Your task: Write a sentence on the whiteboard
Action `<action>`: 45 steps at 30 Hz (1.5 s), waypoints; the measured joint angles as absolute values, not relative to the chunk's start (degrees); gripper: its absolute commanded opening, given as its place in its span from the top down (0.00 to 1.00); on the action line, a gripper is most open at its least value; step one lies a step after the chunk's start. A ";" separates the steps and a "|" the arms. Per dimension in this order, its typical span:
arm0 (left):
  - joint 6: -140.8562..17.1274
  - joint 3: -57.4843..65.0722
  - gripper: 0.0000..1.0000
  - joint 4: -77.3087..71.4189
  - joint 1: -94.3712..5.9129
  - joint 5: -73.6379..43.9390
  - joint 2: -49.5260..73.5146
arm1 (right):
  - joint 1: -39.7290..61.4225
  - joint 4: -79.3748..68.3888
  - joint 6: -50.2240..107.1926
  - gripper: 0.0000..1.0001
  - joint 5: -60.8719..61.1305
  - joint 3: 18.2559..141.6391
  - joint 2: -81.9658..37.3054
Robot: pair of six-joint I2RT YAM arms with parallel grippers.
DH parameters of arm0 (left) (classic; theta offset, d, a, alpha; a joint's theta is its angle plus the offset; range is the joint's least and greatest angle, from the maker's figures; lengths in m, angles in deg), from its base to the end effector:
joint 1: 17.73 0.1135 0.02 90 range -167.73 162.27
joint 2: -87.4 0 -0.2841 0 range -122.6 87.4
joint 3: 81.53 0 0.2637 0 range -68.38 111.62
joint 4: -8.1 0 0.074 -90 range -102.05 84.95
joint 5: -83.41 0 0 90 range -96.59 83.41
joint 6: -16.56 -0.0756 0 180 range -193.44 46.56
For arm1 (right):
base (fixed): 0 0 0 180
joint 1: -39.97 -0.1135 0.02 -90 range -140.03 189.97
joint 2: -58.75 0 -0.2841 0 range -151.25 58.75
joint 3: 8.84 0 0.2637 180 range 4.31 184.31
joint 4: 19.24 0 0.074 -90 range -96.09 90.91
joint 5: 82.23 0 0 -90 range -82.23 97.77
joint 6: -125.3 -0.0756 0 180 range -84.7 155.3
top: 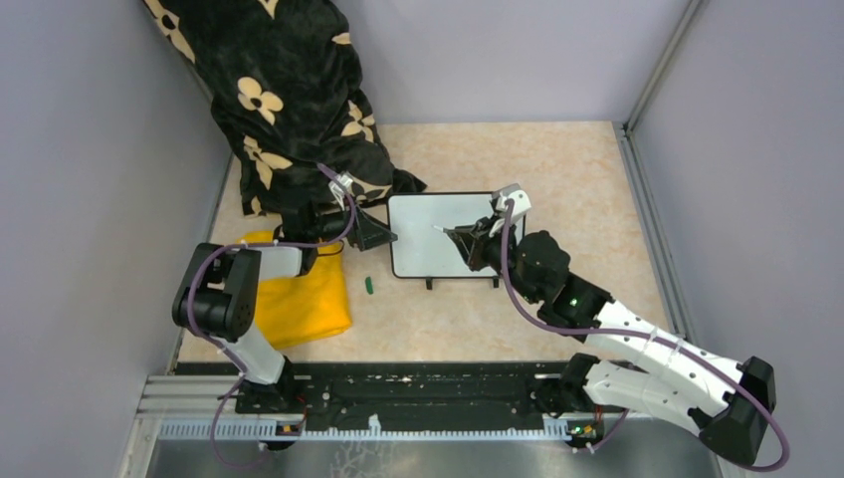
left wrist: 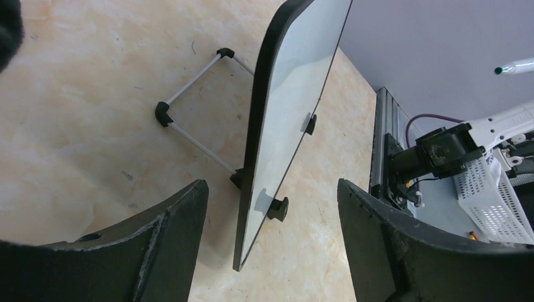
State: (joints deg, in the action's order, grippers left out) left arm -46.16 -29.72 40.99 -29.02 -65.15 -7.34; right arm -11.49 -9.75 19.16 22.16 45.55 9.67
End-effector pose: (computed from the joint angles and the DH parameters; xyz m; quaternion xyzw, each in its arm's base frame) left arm 0.3289 -0.1314 0.1972 0.2182 0.7056 -0.5388 0.4052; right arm 0.1663 0.1786 0.3418 -0.1392 0.7183 0.2995 0.6124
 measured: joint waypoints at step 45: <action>-40.69 -30.05 0.65 57.47 -29.11 -71.36 -17.46 | -16.93 -23.06 19.24 1.00 34.69 50.55 -12.54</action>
State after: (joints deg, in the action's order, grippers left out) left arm -40.69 -30.05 57.47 -29.11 -71.36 -17.46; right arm -16.93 -23.06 19.24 34.69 50.55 -12.54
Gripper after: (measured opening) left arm 0.375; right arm 0.125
